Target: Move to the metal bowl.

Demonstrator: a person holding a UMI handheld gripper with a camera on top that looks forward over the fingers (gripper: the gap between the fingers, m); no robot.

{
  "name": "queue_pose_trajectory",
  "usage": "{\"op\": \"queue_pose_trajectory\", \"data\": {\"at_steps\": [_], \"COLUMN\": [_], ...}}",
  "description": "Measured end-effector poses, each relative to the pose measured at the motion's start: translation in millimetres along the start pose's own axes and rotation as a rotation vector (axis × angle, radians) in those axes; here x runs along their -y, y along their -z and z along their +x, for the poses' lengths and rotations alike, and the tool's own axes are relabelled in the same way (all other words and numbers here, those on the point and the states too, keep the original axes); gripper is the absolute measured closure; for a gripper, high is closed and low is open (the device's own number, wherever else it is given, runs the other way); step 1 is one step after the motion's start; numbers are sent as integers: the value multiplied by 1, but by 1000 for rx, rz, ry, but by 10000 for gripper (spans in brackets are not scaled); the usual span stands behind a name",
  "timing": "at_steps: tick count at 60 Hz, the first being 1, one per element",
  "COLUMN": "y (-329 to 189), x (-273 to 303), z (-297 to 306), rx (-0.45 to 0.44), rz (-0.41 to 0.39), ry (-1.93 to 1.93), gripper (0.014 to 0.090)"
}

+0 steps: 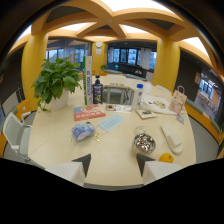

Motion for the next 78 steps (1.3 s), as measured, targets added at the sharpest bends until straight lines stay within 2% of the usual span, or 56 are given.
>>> {"op": "queue_pose_trajectory", "data": {"at_steps": [16,28,40,53,64,78], "y": [11,3,-37,-105,-149,-166], "x": [-35,-55,-57,-42,-44,-48], "z": [21,64,109,142,146,145], "rx": [-7,-63,-86,-53,-7,14], "rz": [-40,-79,-102,-116,-158,-180], "ry": [5,-1,-3,7,-8,-8], "gripper": [185,185,186,184,186,185]}}
